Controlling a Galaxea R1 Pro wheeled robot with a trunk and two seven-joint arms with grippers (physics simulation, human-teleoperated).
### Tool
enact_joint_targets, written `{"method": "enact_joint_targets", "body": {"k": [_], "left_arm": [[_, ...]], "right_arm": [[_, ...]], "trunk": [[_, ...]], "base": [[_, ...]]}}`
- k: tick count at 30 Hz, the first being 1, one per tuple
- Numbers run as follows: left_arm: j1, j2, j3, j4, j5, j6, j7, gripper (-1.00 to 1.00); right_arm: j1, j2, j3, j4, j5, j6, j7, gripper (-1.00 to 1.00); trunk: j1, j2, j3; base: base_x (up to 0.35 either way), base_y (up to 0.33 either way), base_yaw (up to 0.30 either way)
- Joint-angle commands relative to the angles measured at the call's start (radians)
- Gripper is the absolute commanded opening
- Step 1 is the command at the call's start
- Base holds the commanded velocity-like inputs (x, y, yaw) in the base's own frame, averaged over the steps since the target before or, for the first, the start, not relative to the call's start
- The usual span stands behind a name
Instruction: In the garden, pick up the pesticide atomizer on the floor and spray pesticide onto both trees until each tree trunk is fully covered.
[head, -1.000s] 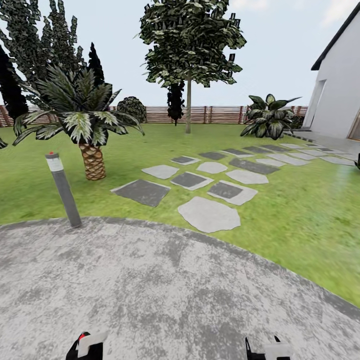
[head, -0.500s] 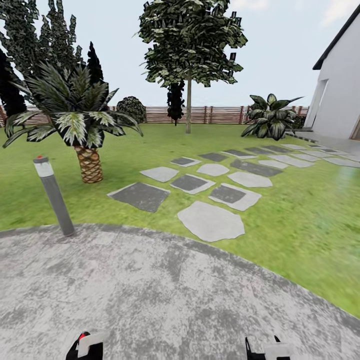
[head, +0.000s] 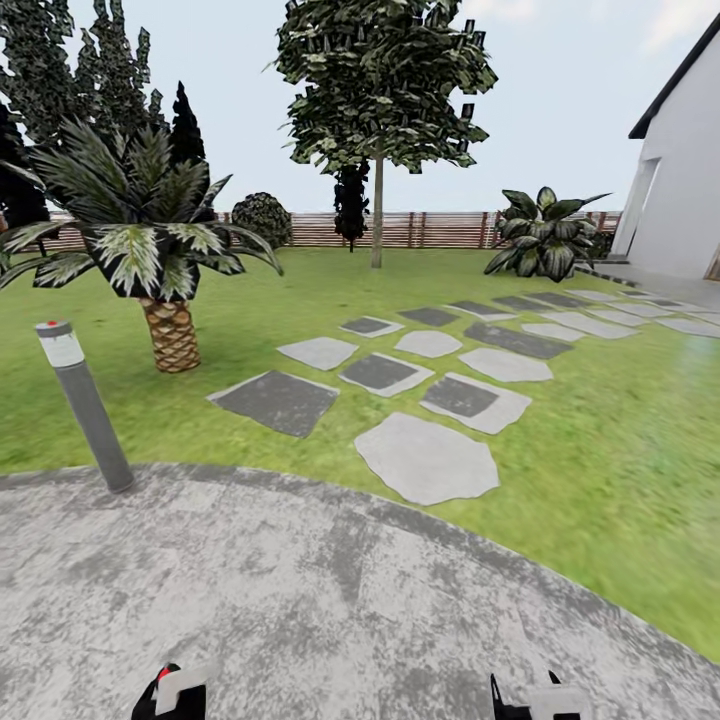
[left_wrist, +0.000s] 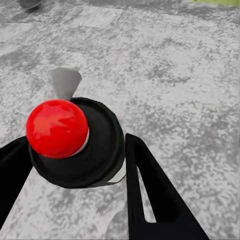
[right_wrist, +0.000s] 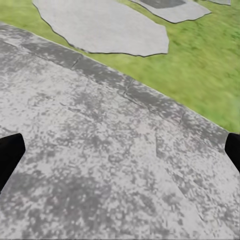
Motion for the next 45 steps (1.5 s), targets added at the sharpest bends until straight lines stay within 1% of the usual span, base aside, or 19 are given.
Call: {"method": "enact_joint_targets", "body": {"k": [1,13,23,45], "left_arm": [[0.0,0.0,0.0,0.0,0.0,0.0,0.0,-1.0],[0.0,0.001,0.001,0.001,0.0,0.001,0.001,-1.0],[0.0,0.001,0.001,0.001,0.0,0.001,0.001,-1.0],[0.0,0.001,0.001,0.001,0.0,0.0,0.001,-1.0]], "right_arm": [[0.0,0.0,0.0,0.0,-0.001,0.0,0.0,1.0],[0.0,0.0,0.0,0.001,-0.001,0.0,0.001,1.0],[0.0,0.0,0.0,0.001,-0.001,0.0,0.0,1.0],[0.0,0.0,0.0,0.0,0.0,0.001,0.001,1.0]], "trunk": [[0.0,0.0,0.0],[0.0,0.0,0.0],[0.0,0.0,0.0],[0.0,0.0,0.0]], "base": [[0.34,0.0,0.0],[0.34,0.0,-0.007],[0.34,0.0,-0.14],[0.34,0.0,-0.004]]}}
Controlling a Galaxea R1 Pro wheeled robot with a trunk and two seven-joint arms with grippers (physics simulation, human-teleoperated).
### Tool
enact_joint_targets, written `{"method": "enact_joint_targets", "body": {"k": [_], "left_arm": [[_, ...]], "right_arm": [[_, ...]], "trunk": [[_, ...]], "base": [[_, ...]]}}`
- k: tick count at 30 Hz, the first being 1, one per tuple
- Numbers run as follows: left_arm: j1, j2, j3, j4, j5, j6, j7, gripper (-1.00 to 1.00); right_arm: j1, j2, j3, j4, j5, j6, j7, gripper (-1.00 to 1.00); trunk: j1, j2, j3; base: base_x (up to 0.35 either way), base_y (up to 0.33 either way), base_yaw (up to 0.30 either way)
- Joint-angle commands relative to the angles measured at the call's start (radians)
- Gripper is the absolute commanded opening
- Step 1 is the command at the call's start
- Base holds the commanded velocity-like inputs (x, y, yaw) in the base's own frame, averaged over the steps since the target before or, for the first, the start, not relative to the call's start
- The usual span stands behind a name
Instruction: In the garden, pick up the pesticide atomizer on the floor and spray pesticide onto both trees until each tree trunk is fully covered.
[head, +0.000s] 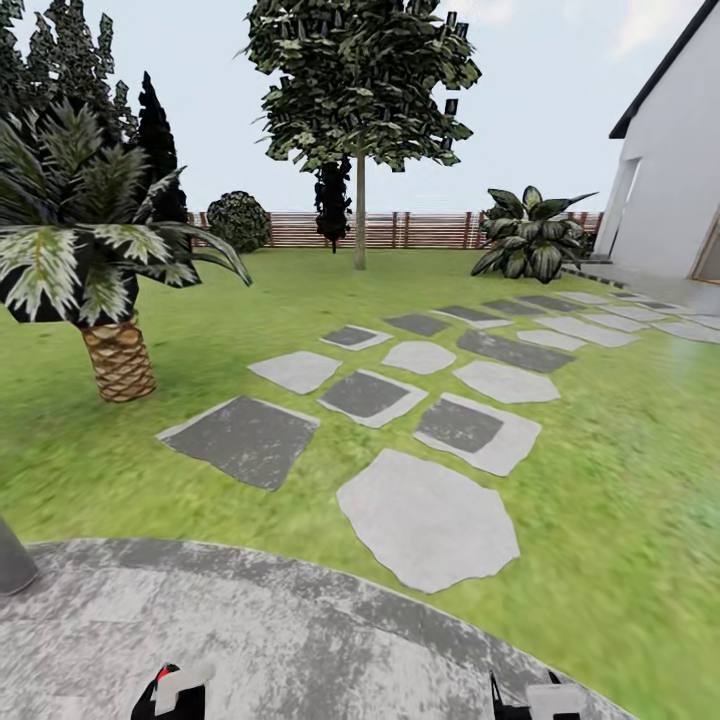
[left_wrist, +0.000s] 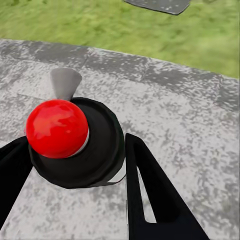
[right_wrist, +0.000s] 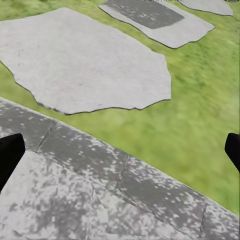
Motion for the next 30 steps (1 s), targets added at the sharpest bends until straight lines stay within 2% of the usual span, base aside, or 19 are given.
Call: {"method": "enact_joint_targets", "body": {"k": [1,30], "left_arm": [[0.0,0.0,0.0,0.0,0.0,0.0,0.0,-1.0],[0.0,0.0,0.001,0.0,0.0,0.001,0.0,-1.0]], "right_arm": [[0.0,0.0,0.0,0.0,0.0,0.0,0.0,1.0],[0.0,0.0,0.0,0.001,0.0,-0.001,0.0,1.0]], "trunk": [[0.0,0.0,0.0],[0.0,0.0,0.0]], "base": [[0.34,0.0,0.0],[0.34,0.0,0.0]]}}
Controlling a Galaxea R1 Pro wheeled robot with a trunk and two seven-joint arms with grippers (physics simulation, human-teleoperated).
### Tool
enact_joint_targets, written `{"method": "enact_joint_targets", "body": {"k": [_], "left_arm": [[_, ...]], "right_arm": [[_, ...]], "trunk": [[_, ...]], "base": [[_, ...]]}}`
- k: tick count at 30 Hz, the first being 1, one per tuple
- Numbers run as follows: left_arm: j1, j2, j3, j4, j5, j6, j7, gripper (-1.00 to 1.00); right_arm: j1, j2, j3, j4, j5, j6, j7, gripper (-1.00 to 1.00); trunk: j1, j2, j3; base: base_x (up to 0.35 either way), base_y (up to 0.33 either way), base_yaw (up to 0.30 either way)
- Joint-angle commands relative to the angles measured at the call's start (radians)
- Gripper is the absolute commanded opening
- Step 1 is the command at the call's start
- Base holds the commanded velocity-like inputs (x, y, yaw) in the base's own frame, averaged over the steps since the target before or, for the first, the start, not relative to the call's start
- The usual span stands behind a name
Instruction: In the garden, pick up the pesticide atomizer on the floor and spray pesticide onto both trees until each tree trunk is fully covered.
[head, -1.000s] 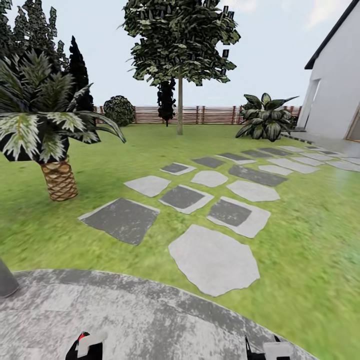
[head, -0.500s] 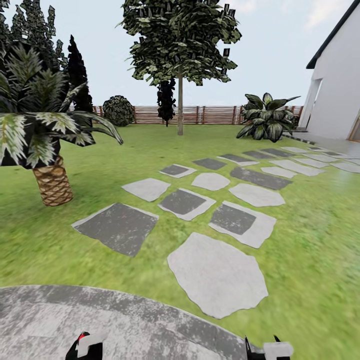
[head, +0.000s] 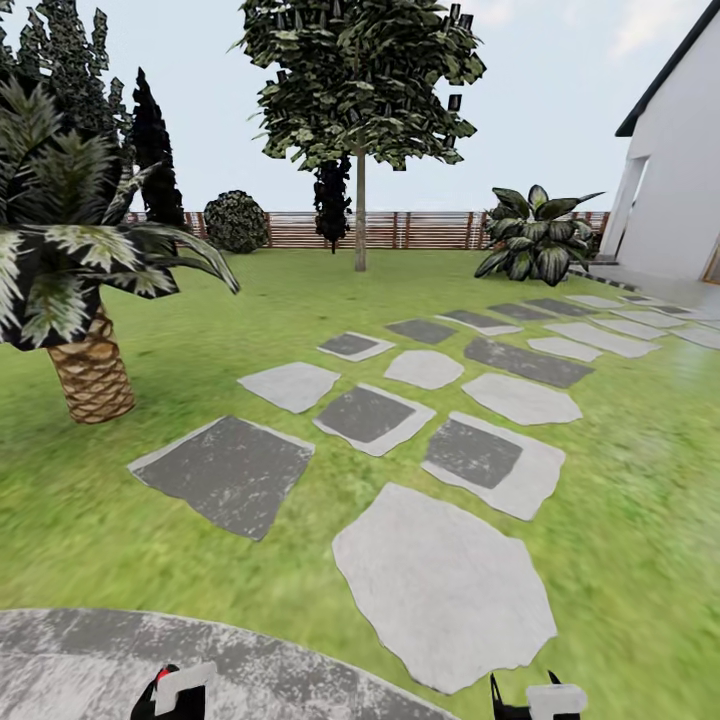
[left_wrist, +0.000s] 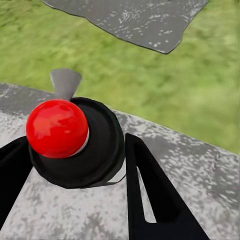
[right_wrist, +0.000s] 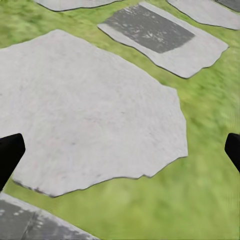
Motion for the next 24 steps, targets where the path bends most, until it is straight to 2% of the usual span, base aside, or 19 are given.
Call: {"method": "enact_joint_targets", "body": {"k": [1,24], "left_arm": [[0.0,0.0,0.0,0.001,0.0,0.0,0.0,-1.0],[0.0,0.0,0.0,0.018,-0.002,-0.002,0.0,-1.0]], "right_arm": [[0.0,0.0,0.0,0.0,0.0,0.0,0.0,1.0],[0.0,0.0,0.0,0.0,0.0,0.0,0.0,1.0]], "trunk": [[0.0,0.0,0.0],[0.0,0.0,0.0]], "base": [[0.34,0.0,0.0],[0.34,0.0,0.0]]}}
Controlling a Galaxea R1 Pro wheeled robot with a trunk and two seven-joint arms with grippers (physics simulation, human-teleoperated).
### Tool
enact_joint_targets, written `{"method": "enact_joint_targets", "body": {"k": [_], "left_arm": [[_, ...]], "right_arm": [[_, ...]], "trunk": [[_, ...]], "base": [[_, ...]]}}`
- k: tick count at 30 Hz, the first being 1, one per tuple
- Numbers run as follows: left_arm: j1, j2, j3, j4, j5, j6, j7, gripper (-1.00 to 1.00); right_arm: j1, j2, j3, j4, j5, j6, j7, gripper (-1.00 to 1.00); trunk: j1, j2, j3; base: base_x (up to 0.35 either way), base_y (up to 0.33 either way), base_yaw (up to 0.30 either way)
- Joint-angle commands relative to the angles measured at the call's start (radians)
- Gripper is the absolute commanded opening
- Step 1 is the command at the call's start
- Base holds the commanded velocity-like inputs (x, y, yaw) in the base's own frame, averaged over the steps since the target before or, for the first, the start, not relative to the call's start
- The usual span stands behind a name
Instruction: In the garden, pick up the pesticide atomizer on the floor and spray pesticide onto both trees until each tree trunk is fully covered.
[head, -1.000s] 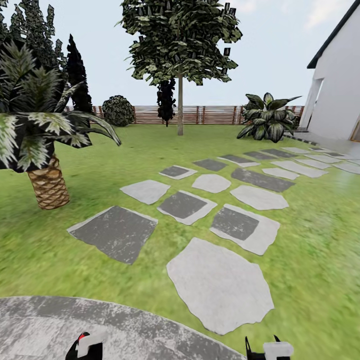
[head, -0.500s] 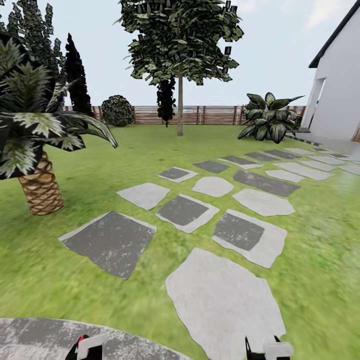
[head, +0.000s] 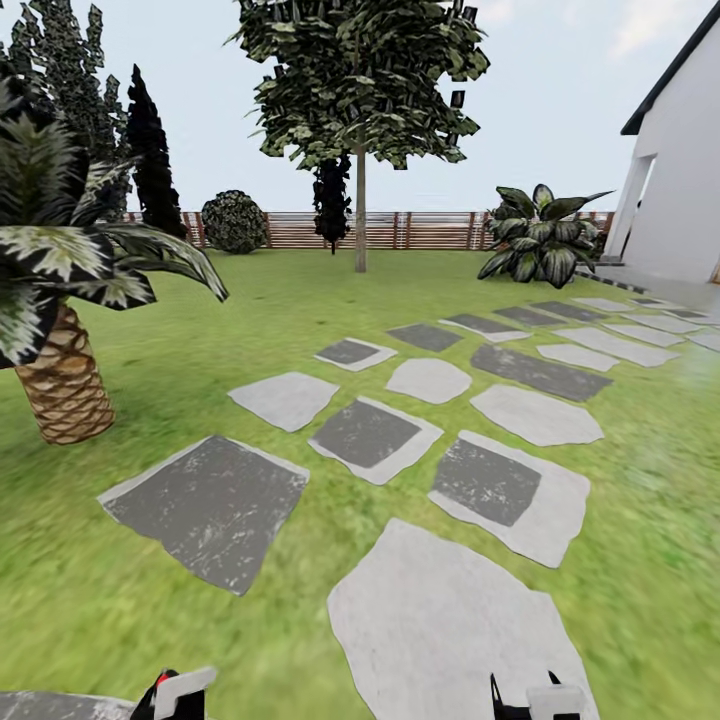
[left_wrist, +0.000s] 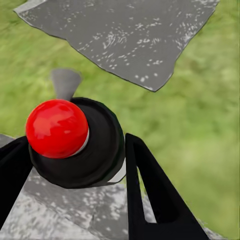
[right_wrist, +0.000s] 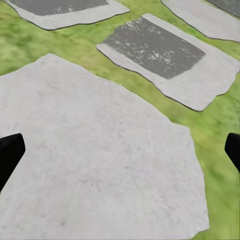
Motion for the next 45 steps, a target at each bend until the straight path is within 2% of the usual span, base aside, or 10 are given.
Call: {"method": "enact_joint_targets", "body": {"k": [1,45], "left_arm": [[0.0,0.0,0.0,0.0,0.0,0.0,0.0,-1.0],[0.0,0.0,0.0,0.0,-0.001,-0.001,0.0,-1.0]], "right_arm": [[0.0,0.0,0.0,0.0,0.0,0.0,0.0,1.0],[0.0,0.0,0.0,0.0,0.0,0.0,0.0,1.0]], "trunk": [[0.0,0.0,0.0],[0.0,0.0,0.0]], "base": [[0.34,0.0,0.0],[0.34,0.0,0.0]]}}
